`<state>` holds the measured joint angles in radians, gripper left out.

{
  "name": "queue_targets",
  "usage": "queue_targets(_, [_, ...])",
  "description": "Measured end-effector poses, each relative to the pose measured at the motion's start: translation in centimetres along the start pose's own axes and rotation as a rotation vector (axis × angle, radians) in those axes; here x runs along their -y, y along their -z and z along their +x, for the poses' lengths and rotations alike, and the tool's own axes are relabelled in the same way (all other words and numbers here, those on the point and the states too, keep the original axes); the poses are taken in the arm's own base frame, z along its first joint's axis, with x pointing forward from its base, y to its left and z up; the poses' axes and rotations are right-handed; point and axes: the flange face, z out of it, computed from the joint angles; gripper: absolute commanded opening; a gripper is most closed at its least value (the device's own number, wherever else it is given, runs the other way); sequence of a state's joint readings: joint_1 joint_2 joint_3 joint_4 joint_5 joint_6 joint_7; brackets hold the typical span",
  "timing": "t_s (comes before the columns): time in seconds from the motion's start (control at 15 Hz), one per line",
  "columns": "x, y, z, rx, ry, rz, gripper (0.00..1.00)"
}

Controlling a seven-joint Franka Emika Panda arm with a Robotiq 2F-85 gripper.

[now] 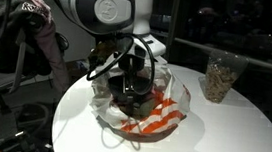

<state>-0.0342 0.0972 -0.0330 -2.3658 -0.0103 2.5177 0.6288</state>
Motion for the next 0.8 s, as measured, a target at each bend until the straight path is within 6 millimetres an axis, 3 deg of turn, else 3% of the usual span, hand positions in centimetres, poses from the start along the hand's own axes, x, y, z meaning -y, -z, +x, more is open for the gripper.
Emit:
queue_targets(0.4, [4.7, -0.2, 0.7, -0.081, -0.036, -0.079, 0.02])
queue_targets(0.8, [8.3, -3.9, 2.1, 0.010, -0.038, -0.021, 0.04])
